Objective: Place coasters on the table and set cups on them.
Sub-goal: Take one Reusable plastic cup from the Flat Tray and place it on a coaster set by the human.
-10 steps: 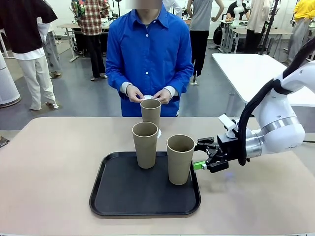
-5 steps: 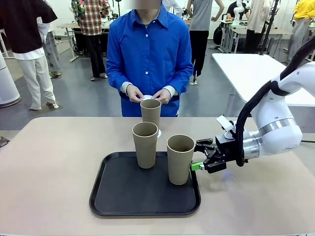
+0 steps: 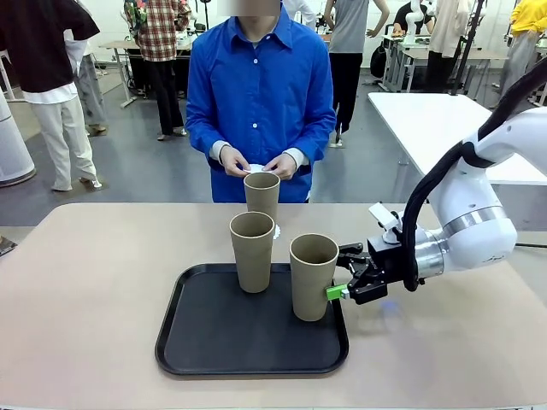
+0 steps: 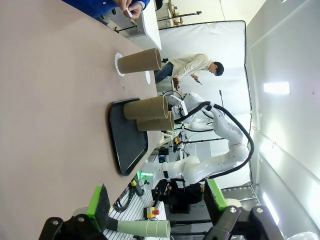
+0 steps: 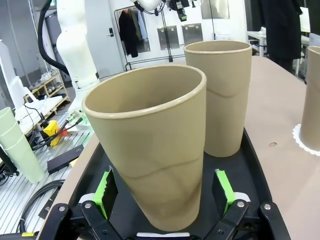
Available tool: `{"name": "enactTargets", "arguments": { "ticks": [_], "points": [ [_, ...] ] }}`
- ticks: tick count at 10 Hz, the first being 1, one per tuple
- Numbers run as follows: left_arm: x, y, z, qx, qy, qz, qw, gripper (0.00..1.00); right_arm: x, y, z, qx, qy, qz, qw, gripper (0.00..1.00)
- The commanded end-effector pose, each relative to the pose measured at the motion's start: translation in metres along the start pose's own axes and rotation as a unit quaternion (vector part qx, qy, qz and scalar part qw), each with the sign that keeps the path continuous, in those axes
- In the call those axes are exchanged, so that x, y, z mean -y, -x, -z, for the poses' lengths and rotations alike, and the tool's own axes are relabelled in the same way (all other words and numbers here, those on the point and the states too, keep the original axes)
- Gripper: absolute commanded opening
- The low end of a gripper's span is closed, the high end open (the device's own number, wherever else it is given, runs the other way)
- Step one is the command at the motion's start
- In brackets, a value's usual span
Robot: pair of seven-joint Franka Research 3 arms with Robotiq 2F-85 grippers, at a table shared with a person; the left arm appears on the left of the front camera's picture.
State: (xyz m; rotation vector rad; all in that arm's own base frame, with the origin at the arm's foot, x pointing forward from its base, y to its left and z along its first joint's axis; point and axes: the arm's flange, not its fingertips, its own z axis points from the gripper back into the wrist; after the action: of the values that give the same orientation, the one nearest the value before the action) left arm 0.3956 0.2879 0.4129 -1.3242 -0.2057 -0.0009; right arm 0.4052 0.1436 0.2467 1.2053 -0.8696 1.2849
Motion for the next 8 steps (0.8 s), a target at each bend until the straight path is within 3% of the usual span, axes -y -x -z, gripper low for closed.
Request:
{"name": "enactTargets", "arguments": {
  "ticks": [1, 8],
  "points": [
    [0.003, -0.001, -0.002, 0.007, 0.003, -0.001, 1.000, 1.00, 0.012, 0.001, 0.015, -0.003, 0.004, 0.016, 1.000, 1.00],
    [0.003, -0.001, -0.002, 0.007, 0.003, -0.001, 1.000, 1.00, 0.021, 0.005, 0.042, 0.000, -0.016, 0.012, 1.000, 1.00]
  ]
}}
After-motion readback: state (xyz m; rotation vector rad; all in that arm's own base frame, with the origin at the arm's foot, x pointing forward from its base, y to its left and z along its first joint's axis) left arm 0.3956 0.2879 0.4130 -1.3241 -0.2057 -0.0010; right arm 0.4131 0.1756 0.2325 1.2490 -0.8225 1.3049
